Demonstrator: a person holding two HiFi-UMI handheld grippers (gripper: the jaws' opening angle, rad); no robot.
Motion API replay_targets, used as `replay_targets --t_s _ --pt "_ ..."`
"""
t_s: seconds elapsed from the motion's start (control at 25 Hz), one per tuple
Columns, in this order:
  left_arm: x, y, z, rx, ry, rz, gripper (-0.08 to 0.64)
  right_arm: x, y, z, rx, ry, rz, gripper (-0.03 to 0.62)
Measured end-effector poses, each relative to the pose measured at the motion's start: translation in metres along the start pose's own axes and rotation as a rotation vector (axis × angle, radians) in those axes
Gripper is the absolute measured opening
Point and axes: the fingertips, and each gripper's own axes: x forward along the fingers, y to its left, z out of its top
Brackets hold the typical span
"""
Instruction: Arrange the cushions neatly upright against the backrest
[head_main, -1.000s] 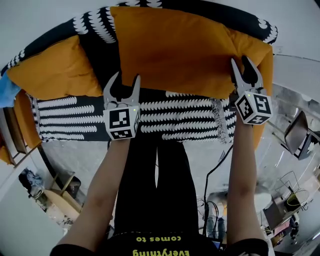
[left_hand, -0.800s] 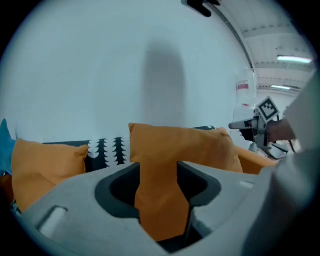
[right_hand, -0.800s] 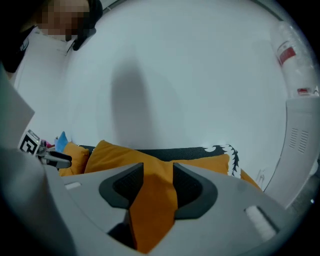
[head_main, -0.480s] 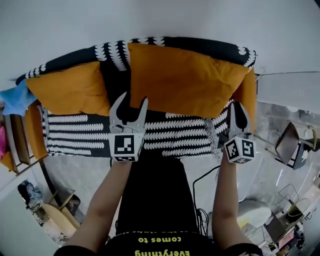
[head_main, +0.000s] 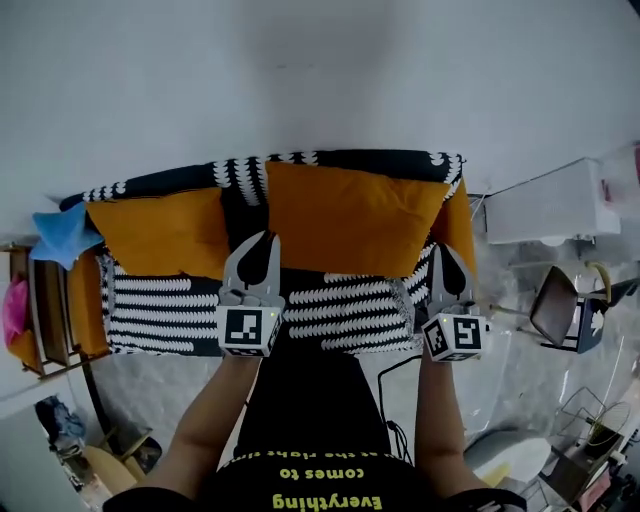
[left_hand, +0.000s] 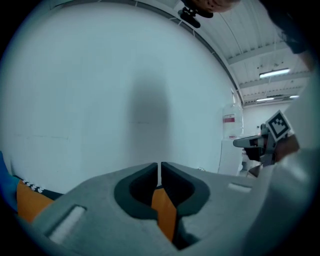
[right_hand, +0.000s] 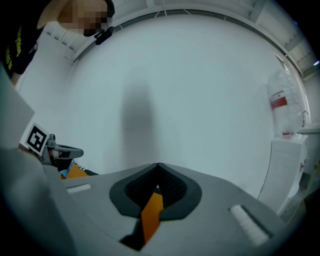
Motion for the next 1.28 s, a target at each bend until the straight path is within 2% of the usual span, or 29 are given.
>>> replay_targets --t_s 0.12,0.24,0.36,0.6,0.8,1.28 --pt "-0.008 0.0 0.025 -0.001 -0.022 -0.015 0.002 -0.01 0.008 0.031 0.021 -0.04 0.002 0.011" --pt "-0.019 -0.003 0.045 0.009 -0.038 -0.04 0.0 -0.019 0.024 0.05 0.005 -0.034 0.015 0.011" --pt "-0.033 -0.003 0.054 0.018 -0.037 -0.054 0.0 -0.027 0.036 0.059 -0.03 -0.013 0.008 0.011" --pt "-0.048 0.0 0.062 0.005 -0.009 -0.076 0.0 -0.037 0.05 0.088 -0.027 -0.039 0.007 0.011" --pt "-0.047 0.002 0.055 0.015 0.05 -0.082 0.0 -0.039 0.065 0.099 -0.027 -0.044 0.005 0.011" --pt "-0.052 -0.004 0.082 0.012 -0.017 -0.113 0.0 -0.044 0.09 0.112 -0.008 -0.072 0.034 0.011"
